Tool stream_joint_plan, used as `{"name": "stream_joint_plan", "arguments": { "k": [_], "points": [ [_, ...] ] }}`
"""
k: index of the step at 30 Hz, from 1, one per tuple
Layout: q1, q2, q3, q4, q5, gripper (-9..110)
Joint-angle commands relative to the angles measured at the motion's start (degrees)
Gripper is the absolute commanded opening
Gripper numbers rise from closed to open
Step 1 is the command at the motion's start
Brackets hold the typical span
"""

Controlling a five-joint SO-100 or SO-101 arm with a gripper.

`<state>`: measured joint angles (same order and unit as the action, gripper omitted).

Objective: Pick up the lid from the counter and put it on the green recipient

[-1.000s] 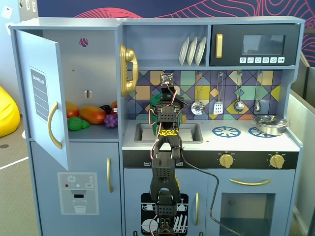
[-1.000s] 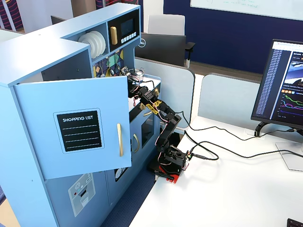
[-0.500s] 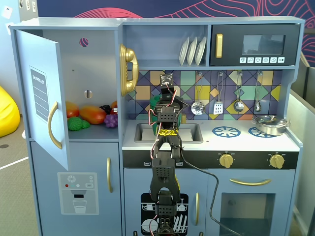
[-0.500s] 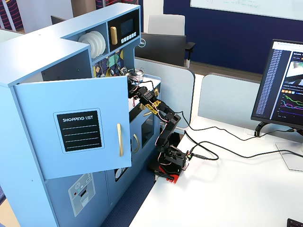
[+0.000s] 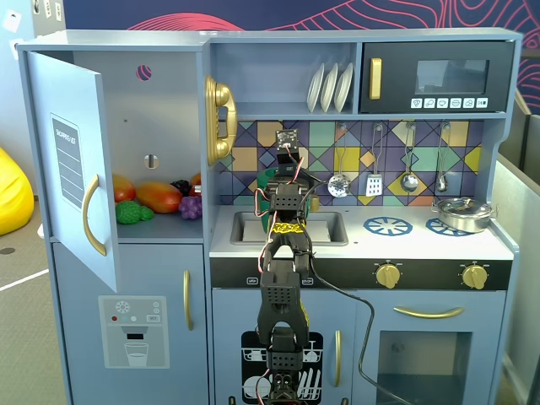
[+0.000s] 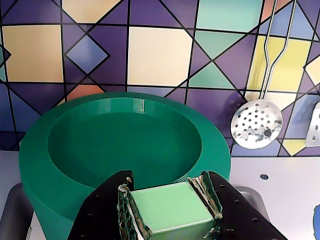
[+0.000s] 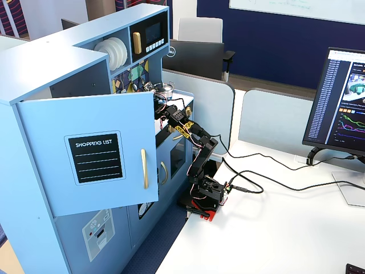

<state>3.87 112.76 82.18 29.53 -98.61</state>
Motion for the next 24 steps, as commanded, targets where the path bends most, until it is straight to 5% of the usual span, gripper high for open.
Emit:
{"name": "stream_joint_plan", "arguments": {
  "k": [1, 8, 19, 24],
  "points": [
    [-0.79, 2.29, -0.26, -1.58, 2.20, 5],
    [-1.58, 1.58, -1.14, -7.12, 5.98, 31],
    [-1.93, 5.54, -6.33, -9.05, 1.85, 35],
    [-1.14, 16.35, -2.64, -0.18, 0.97, 30]
  ]
}}
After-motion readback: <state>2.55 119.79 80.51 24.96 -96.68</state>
